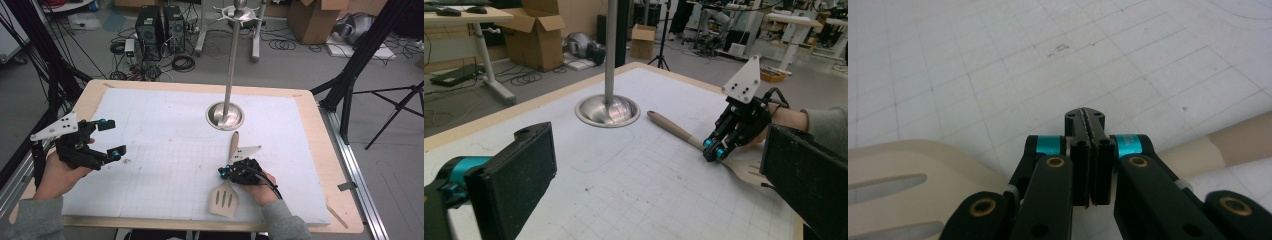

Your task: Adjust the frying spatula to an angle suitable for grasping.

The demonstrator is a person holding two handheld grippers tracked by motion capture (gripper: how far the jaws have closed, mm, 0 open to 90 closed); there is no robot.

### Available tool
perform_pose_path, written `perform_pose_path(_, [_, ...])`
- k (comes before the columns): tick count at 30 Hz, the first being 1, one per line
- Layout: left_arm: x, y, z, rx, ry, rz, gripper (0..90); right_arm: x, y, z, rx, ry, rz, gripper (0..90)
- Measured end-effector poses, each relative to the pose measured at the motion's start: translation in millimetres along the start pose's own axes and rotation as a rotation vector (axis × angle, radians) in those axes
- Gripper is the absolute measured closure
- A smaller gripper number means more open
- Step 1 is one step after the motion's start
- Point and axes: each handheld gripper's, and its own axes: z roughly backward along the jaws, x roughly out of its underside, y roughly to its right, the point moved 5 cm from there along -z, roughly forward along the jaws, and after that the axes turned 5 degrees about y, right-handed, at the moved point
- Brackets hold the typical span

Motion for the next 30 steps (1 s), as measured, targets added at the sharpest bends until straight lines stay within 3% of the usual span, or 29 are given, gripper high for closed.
perform_pose_path(2, [0.7, 0.0, -0.2, -0.001, -0.005, -0.002, 2.2, -0.6, -1.6, 0.4, 0.013, -0.019, 0.013, 90.0])
perform_pose_path(4, [0.9, 0.2, 0.4, 0.001, -0.007, -0.003, 2.1, 0.2, -1.5, 2.2, 0.011, -0.025, -0.01, 90.0])
perform_pose_path(8, [0.1, -0.4, 3.4, -0.003, 0.001, -0.001, 2.1, 0.6, -1.5, 4.6, 0.014, -0.029, 0.012, 90.0])
perform_pose_path(30, [1.0, -0.1, 9.4, -0.016, 0.0, 0.003, 2.2, 15.4, 7.6, 30.0, -0.032, -0.054, 0.007, 90.0])
